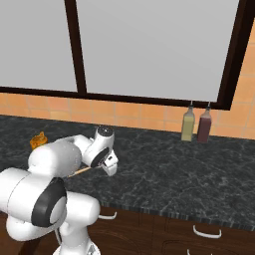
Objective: Pick the wooden spoon from the drawer and place it on the counter.
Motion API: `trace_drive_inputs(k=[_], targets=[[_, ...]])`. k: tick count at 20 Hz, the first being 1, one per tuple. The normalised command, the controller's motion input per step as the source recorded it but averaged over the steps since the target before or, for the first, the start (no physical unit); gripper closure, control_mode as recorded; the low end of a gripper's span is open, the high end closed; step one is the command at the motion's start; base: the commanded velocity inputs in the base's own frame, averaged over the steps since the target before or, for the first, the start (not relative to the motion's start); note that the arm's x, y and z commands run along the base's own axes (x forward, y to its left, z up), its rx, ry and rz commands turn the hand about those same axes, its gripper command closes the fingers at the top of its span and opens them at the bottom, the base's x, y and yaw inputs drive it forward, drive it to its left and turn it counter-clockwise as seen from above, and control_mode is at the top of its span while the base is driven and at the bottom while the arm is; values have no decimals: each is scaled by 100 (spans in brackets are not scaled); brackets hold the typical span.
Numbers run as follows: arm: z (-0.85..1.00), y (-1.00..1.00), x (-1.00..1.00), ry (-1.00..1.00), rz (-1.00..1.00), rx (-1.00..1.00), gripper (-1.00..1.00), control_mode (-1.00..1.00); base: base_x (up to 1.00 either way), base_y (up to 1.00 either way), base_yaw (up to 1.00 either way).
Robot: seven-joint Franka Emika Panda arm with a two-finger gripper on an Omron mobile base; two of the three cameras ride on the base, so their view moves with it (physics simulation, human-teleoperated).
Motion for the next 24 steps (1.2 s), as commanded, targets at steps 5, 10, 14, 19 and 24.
trace_drive_inputs(k=[5, 10, 14, 19, 24], targets=[[-19, 0, 18, 0, 0, 0, -100, -100, 0, 0, 0], [0, 0, 0, 0, 0, 0, -100, -100, 0, 0, 0], [26, 0, 0, 0, 0, 0, -100, -100, 0, 0, 0], [68, 1, -8, 0, 0, 0, -100, -100, 0, 0, 0], [85, 25, -61, 0, 9, -4, -100, -100, 0, 0, 0]])
